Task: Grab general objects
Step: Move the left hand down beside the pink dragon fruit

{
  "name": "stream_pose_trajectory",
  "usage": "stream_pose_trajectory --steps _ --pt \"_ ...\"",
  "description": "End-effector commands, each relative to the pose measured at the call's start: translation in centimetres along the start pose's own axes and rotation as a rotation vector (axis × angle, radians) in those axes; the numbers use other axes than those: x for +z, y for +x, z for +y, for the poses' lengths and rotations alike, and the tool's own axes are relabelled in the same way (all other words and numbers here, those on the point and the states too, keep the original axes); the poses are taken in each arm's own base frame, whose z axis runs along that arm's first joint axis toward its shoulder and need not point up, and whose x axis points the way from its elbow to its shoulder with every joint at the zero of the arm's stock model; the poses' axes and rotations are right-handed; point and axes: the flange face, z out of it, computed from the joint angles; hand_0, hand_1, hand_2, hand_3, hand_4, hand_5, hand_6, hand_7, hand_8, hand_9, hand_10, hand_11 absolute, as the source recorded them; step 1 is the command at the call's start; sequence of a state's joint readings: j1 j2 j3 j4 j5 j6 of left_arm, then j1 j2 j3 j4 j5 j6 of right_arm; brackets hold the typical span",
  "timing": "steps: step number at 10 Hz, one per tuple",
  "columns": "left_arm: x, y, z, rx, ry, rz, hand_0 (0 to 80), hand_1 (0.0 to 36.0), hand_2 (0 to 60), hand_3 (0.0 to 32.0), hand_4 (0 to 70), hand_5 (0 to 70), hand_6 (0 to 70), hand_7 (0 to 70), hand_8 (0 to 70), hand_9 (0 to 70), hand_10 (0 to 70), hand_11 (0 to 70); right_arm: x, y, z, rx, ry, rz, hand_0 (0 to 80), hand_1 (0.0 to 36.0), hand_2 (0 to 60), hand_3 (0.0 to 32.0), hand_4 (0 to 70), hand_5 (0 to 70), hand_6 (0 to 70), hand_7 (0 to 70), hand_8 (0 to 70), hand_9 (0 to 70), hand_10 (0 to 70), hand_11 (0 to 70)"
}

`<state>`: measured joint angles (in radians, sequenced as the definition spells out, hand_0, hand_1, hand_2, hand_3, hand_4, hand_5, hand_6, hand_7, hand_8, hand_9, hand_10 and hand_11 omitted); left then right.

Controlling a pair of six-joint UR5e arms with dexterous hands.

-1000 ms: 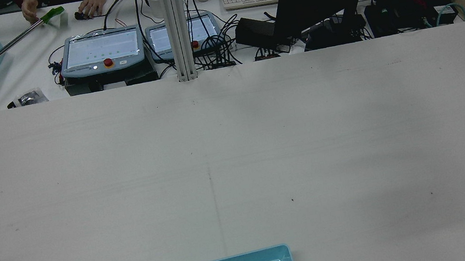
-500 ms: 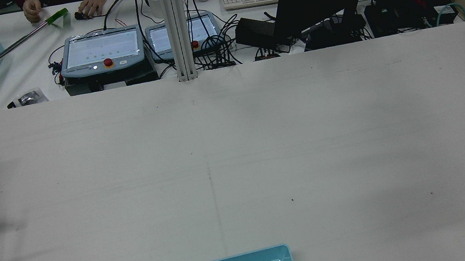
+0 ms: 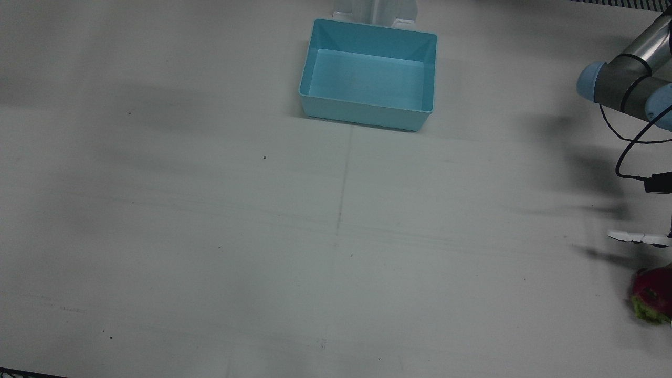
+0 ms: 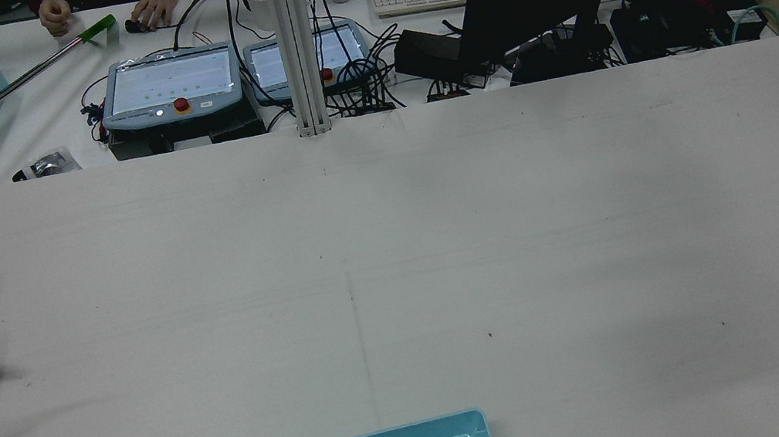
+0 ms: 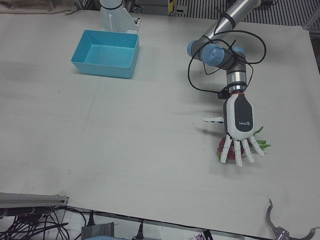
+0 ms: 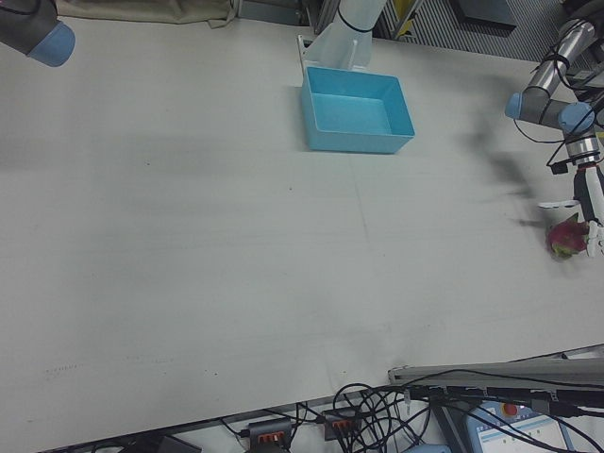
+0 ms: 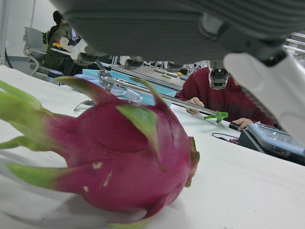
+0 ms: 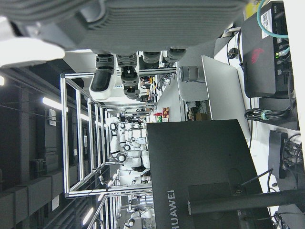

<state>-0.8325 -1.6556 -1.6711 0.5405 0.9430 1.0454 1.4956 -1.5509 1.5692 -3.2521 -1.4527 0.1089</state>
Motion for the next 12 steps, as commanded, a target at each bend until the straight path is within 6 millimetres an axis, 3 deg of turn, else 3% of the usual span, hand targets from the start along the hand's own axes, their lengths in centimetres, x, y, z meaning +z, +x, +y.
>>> stream_pose_trajectory --steps 1,3,6,9,12 --pt "0.3 -1.2 -1.8 0.014 0.04 -0.034 50.0 13.4 0.0 32.0 0.0 0.4 0.0 0.0 0.0 0.0 0.0 0.0 0.0 0.0 0.0 0.0 0.0 0.0 0.0 0.0 0.0 0.0 0.0 0.0 0.0 0.0 0.0 0.0 0.0 0.0" --pt "0.9 -2.7 -1.9 0.026 0.044 -0.05 50.3 13.8 0.0 32.0 0.0 1.0 0.0 0.0 0.0 0.0 0.0 0.0 0.0 0.0 0.0 0.0 0.0 0.0 0.0 0.0 0.0 0.0 0.0 0.0 0.0 0.0 0.0 0.0 0.0 0.0" --pt "1.3 -2.9 -1.8 0.016 0.041 -0.036 50.2 13.4 0.0 32.0 0.0 3.3 0.0 0.0 0.0 0.0 0.2 1.8 0.0 0.0 -0.1 0.0 0.001 0.0 0.0 0.0 0.0 0.0 0.0 0.0 0.0 0.0 0.0 0.0 0.0 0.0" --pt "3.2 -3.8 -0.6 0.018 0.041 -0.039 50.0 13.1 0.0 32.0 0.0 4.9 0.0 1.3 0.0 0.0 1.4 3.6 0.0 0.0 -0.1 0.0 0.001 0.0 0.0 0.0 0.0 0.0 0.0 0.0 0.0 0.0 0.0 0.0 0.0 0.0" --pt "3.3 -4.0 -0.7 0.021 0.043 -0.041 50.3 13.9 0.0 32.0 0.0 7.0 0.0 3.3 0.0 0.0 3.3 6.3 0.0 0.0 -0.1 0.0 0.001 0.0 0.0 0.0 0.0 0.0 0.0 0.0 0.0 0.0 0.0 0.0 0.0 0.0"
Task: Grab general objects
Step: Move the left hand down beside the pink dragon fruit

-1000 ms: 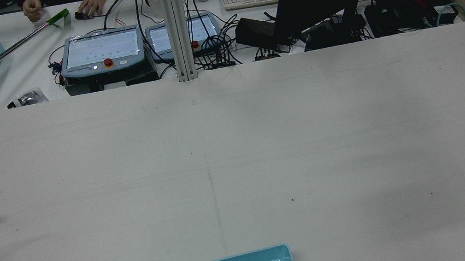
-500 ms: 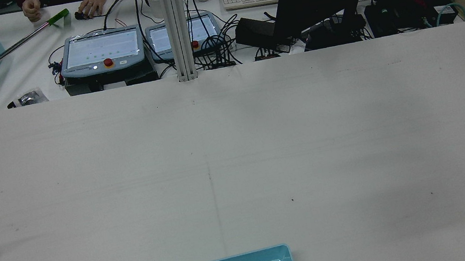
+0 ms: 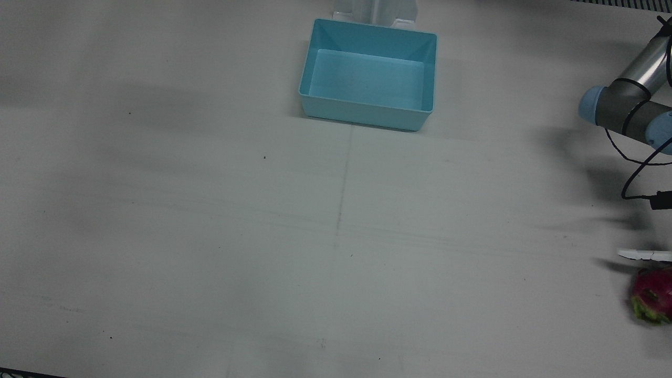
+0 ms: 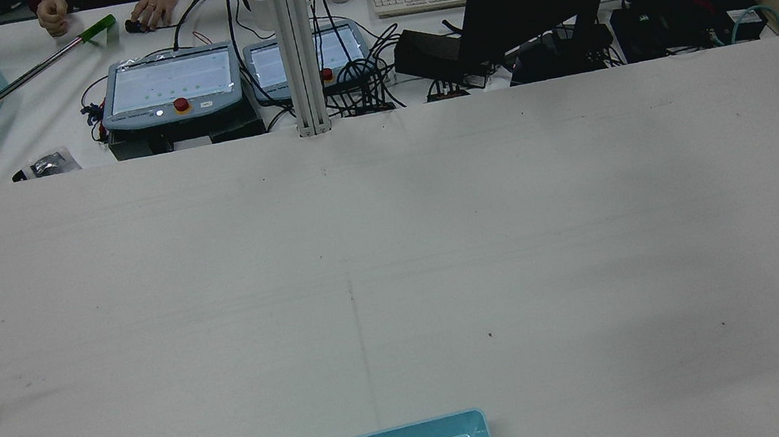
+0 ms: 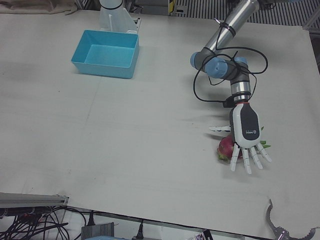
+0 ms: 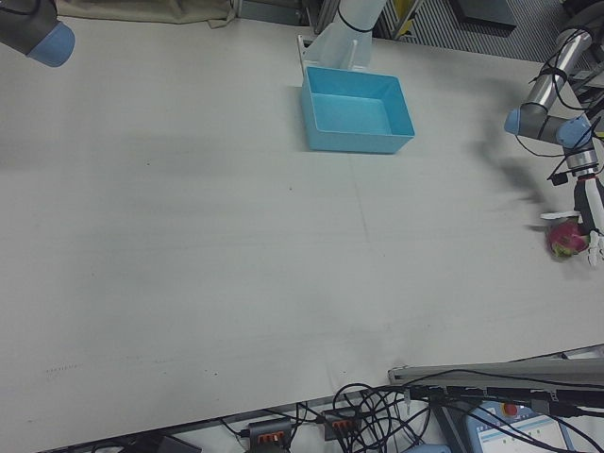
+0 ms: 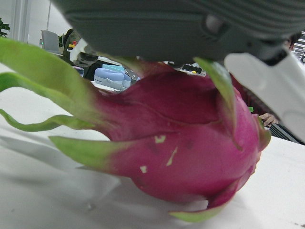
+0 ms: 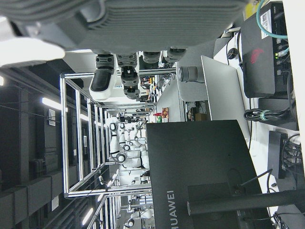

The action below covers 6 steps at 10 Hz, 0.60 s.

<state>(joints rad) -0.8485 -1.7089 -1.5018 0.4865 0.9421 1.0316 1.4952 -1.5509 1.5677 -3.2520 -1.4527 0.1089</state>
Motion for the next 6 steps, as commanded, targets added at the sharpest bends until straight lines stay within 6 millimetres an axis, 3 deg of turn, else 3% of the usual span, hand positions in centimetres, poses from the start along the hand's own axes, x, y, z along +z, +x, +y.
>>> stream_pose_trajectory --steps 1,5,6 --pt "0.2 -0.4 0.0 0.008 0.003 -0.007 50.0 13.7 0.0 32.0 0.0 6.8 0.0 3.0 0.0 0.0 3.4 6.4 0.0 0.0 0.0 0.0 0.0 0.0 0.0 0.0 0.0 0.0 0.0 0.0 0.0 0.0 0.0 0.0 0.0 0.0" --pt "0.4 -1.5 -0.4 0.029 0.013 -0.027 49.7 14.0 0.0 32.0 0.0 10.5 0.0 5.0 0.0 0.0 4.7 8.2 0.0 0.1 0.0 0.0 0.0 0.001 0.0 0.0 0.0 0.0 0.0 0.0 0.0 0.0 0.0 0.0 0.0 0.0" --pt "0.4 -1.6 -0.5 0.031 0.014 -0.029 49.3 14.5 0.1 18.8 0.0 12.3 1.1 8.1 0.0 0.2 8.0 13.0 0.0 0.1 0.0 0.0 0.0 0.001 0.0 0.0 0.0 0.0 0.0 0.0 0.0 0.0 0.0 0.0 0.0 0.0"
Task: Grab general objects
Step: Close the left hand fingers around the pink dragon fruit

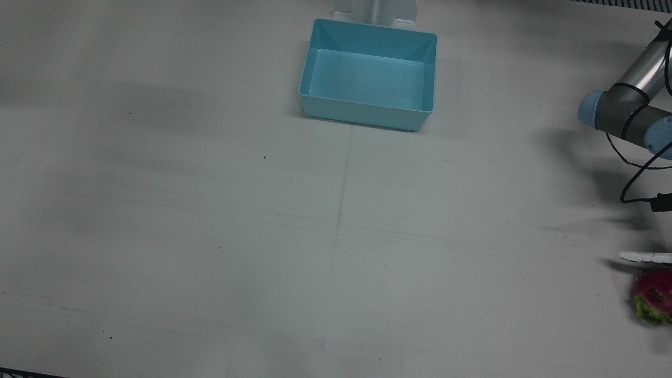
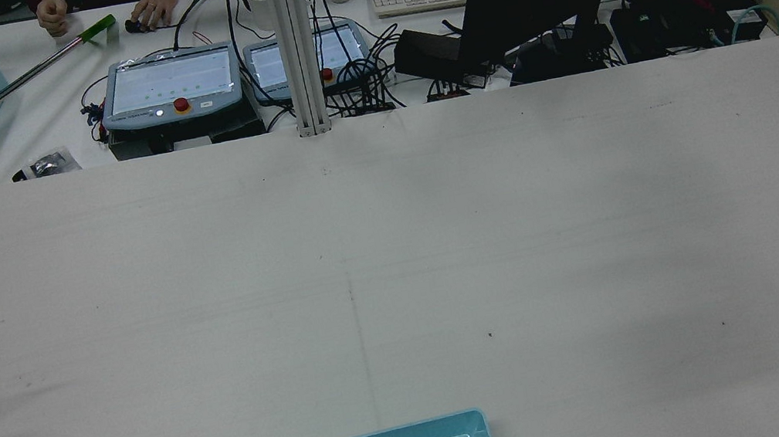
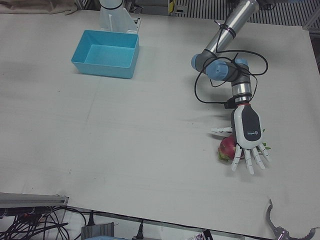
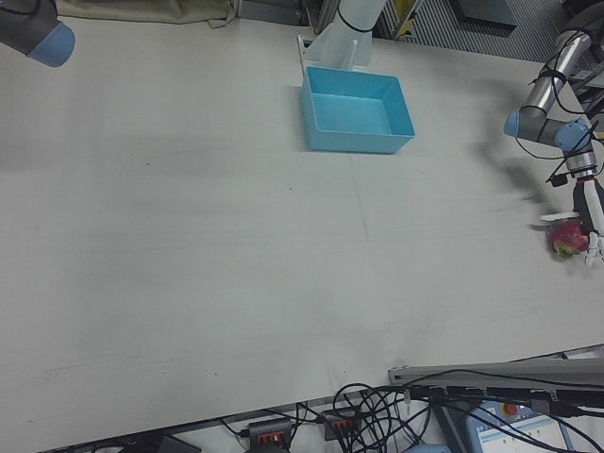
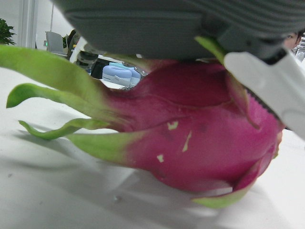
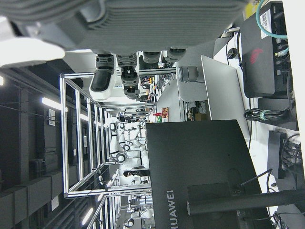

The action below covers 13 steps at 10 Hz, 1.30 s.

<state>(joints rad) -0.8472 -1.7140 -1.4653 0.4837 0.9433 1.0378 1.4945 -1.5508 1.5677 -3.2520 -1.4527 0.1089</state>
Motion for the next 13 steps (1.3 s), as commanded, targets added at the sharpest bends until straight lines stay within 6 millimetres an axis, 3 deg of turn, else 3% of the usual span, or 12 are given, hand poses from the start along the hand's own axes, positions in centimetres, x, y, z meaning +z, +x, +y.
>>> stream_pose_trajectory --steps 1,2,3,4,5,6,7,8,9,11,13 --pt "0.1 -0.3 -0.1 0.007 0.005 -0.006 48.7 14.5 4.7 0.8 1.2 17.3 7.6 14.3 2.3 1.4 13.0 20.1 0.0 0.0 0.0 0.0 0.0 0.0 0.0 0.0 0.0 0.0 0.0 0.0 0.0 0.0 0.0 0.0 0.0 0.0" --pt "0.0 -0.3 -0.1 0.007 0.006 -0.005 48.5 14.0 8.0 0.0 6.1 21.7 12.4 18.9 5.9 2.3 17.7 26.7 0.0 -0.1 0.0 0.0 0.0 -0.001 0.0 0.0 0.0 0.0 0.0 0.0 0.0 0.0 0.0 0.0 0.0 0.0" --pt "0.1 -0.4 -0.2 0.007 0.007 -0.004 47.9 14.2 15.1 0.0 10.9 27.1 15.7 21.6 8.5 2.9 28.2 41.5 0.0 0.0 0.0 0.0 0.0 0.0 0.0 0.0 0.0 0.0 0.0 0.0 0.0 0.0 0.0 0.0 0.0 0.0" --pt "0.1 -0.6 0.0 0.01 0.004 -0.008 47.1 13.1 21.4 0.0 15.9 32.4 23.9 26.9 14.0 3.9 49.3 70.0 0.0 0.0 0.0 0.0 0.0 0.0 0.0 0.0 0.0 0.0 0.0 0.0 0.0 0.0 0.0 0.0 0.0 0.0" --pt "0.2 -0.9 0.2 0.019 0.005 -0.013 46.2 10.2 23.8 0.0 20.8 38.7 37.7 36.8 22.3 10.2 70.0 70.0 0.0 -0.1 0.0 0.0 0.0 -0.001 0.0 0.0 0.0 0.0 0.0 0.0 0.0 0.0 0.0 0.0 0.0 0.0" --pt "0.5 -1.0 0.5 0.022 0.005 -0.014 44.4 4.4 26.8 0.0 41.5 49.8 60.1 51.6 39.0 30.8 70.0 70.0 0.0 0.0 0.0 0.0 0.0 0.0 0.0 0.0 0.0 0.0 0.0 0.0 0.0 0.0 0.0 0.0 0.0 0.0" --pt "0.6 -0.8 0.6 0.021 0.006 -0.013 41.7 0.1 33.2 0.0 70.0 58.4 70.0 68.0 56.5 54.5 70.0 70.0 0.0 0.0 0.0 0.0 0.0 0.0 0.0 0.0 0.0 0.0 0.0 0.0 0.0 0.0 0.0 0.0 0.0 0.0" --pt "0.6 -0.7 0.5 0.02 0.013 -0.01 40.6 0.0 39.8 0.0 70.0 64.8 70.0 70.0 66.7 70.0 70.0 70.0 0.0 0.0 0.0 0.0 0.0 0.0 0.0 0.0 0.0 0.0 0.0 0.0 0.0 0.0 0.0 0.0 0.0 0.0" --pt "0.4 0.0 0.3 0.019 0.042 0.004 38.1 0.0 60.0 0.0 70.0 70.0 70.0 70.0 70.0 70.0 70.0 70.0 0.0 -0.1 0.0 0.0 0.0 -0.001 0.0 0.0 0.0 0.0 0.0 0.0 0.0 0.0 0.0 0.0 0.0 0.0" --pt "-0.7 3.3 0.8 -0.019 0.049 0.058 22.3 0.8 60.0 0.0 70.0 70.0 70.0 70.0 70.0 70.0 70.0 70.0 0.0 0.0 0.1 0.0 -0.002 -0.001 0.0 0.0 0.0 0.0 0.0 0.0 0.0 0.0 0.0 0.0 0.0 0.0" --pt "-3.0 9.1 1.8 -0.09 0.015 0.128 11.1 1.3 60.0 0.0 70.0 70.0 70.0 70.0 70.0 70.0 70.0 70.0 0.0 0.0 0.1 0.0 -0.002 -0.001 0.0 0.0 0.0 0.0 0.0 0.0 0.0 0.0 0.0 0.0 0.0 0.0"
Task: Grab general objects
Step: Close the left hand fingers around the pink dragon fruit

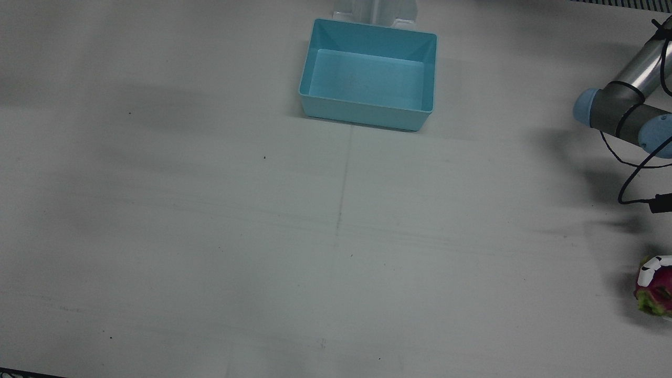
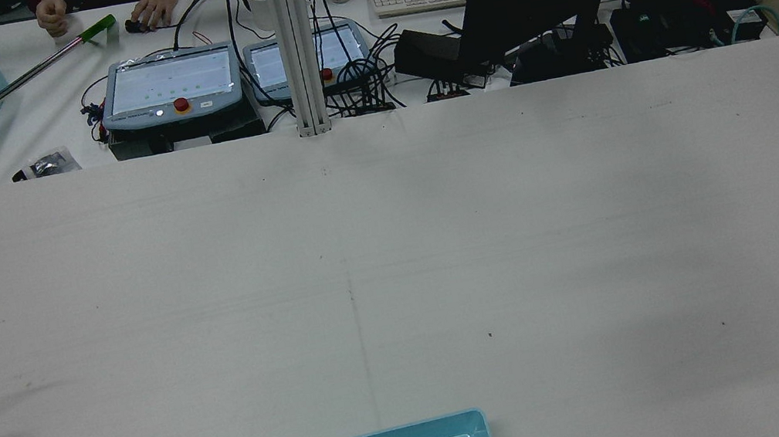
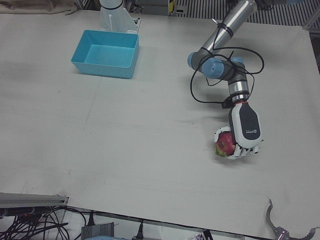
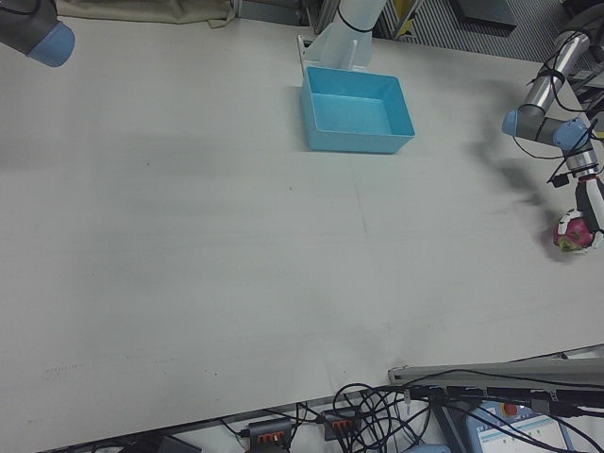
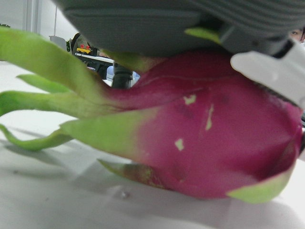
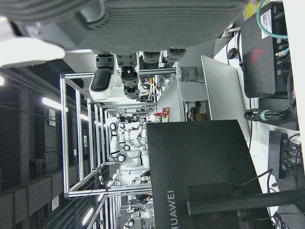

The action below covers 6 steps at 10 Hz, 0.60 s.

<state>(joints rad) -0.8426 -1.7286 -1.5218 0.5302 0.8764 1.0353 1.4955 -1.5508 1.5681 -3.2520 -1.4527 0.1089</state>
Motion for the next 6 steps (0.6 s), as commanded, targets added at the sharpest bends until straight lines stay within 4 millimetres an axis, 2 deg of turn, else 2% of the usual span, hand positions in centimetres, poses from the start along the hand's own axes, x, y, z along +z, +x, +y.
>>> stream_pose_trajectory --steps 1,2,3,5,6 --pt "-3.4 9.1 1.8 -0.12 -0.063 0.117 9.6 0.9 60.0 0.0 70.0 68.5 70.0 69.1 70.0 70.0 70.0 70.0 0.0 0.0 0.1 0.0 -0.001 0.0 0.0 0.0 0.0 0.0 0.0 0.0 0.0 0.0 0.0 0.0 0.0 0.0" --pt "-4.5 11.9 2.5 -0.163 -0.094 0.16 8.9 0.5 60.0 0.0 70.0 67.3 70.0 68.2 70.0 70.0 70.0 70.0 0.0 0.0 0.1 0.0 -0.001 0.0 0.0 0.0 0.0 0.0 0.0 0.0 0.0 0.0 0.0 0.0 0.0 0.0" --pt "-5.5 13.8 3.4 -0.206 -0.134 0.2 8.2 0.0 60.0 0.0 70.0 65.8 70.0 66.8 70.0 70.0 70.0 70.0 0.0 0.0 0.1 0.0 -0.001 0.0 0.0 0.0 0.0 0.0 0.0 0.0 0.0 0.0 0.0 0.0 0.0 0.0" --pt "-4.7 14.9 5.8 -0.304 -0.336 0.265 7.9 0.0 60.0 0.0 70.0 63.2 70.0 64.9 70.0 70.0 70.0 70.0 0.0 0.0 0.1 0.0 -0.001 0.0 0.0 0.0 0.0 0.0 0.0 0.0 0.0 0.0 0.0 0.0 0.0 0.0" --pt "-4.5 13.9 6.5 -0.378 -0.437 0.281 7.2 0.0 60.0 0.0 70.0 61.0 70.0 63.5 70.0 70.0 70.0 70.0 0.0 0.0 0.1 0.0 -0.001 0.0 0.0 0.0 0.0 0.0 0.0 0.0 0.0 0.0 0.0 0.0 0.0 0.0"
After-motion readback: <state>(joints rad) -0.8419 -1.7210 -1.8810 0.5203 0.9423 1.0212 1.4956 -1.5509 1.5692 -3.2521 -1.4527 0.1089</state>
